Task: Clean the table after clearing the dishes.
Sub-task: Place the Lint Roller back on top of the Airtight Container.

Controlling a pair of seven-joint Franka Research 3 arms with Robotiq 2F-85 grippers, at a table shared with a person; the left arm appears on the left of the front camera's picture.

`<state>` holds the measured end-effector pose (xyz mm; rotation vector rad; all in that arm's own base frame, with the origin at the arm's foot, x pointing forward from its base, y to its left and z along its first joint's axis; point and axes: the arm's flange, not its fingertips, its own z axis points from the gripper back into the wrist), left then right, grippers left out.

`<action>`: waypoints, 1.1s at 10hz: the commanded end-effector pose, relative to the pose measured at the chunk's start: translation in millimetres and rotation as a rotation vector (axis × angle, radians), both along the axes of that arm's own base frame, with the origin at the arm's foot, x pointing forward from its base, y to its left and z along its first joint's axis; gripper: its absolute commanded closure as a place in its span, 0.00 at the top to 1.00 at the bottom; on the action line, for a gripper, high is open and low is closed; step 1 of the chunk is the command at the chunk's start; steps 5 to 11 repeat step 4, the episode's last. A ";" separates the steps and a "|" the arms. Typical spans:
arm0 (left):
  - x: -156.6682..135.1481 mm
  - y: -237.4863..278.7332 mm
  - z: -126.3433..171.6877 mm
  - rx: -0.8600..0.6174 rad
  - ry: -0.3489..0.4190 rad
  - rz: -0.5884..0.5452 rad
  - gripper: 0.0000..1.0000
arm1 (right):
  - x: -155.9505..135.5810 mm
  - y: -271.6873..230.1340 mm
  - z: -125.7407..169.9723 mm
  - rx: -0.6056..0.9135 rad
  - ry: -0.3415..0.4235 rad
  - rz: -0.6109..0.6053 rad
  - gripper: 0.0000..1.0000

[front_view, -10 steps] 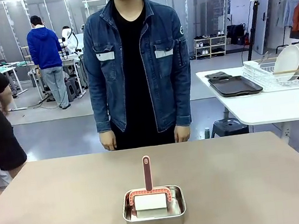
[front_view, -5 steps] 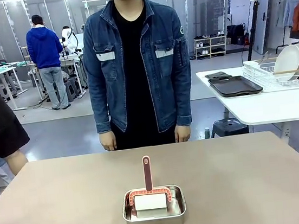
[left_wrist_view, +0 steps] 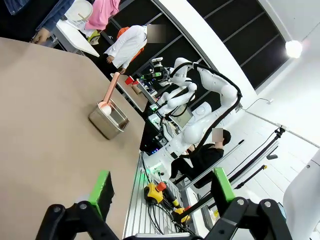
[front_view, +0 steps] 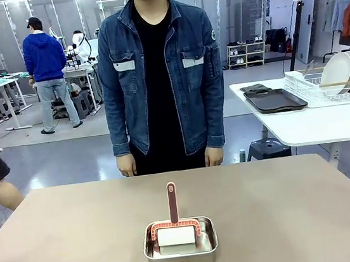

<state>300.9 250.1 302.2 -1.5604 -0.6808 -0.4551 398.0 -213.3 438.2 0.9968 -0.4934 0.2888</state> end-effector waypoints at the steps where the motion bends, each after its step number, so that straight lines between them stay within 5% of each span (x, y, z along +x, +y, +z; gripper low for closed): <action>1: -2.8 0.7 4.8 0.017 0.014 -0.007 1.00 | -2.8 3.3 3.5 -0.008 0.021 -0.012 1.00; 11: -2.8 0.7 4.8 0.017 0.014 -0.007 1.00 | -2.8 3.3 3.5 -0.008 0.021 -0.012 1.00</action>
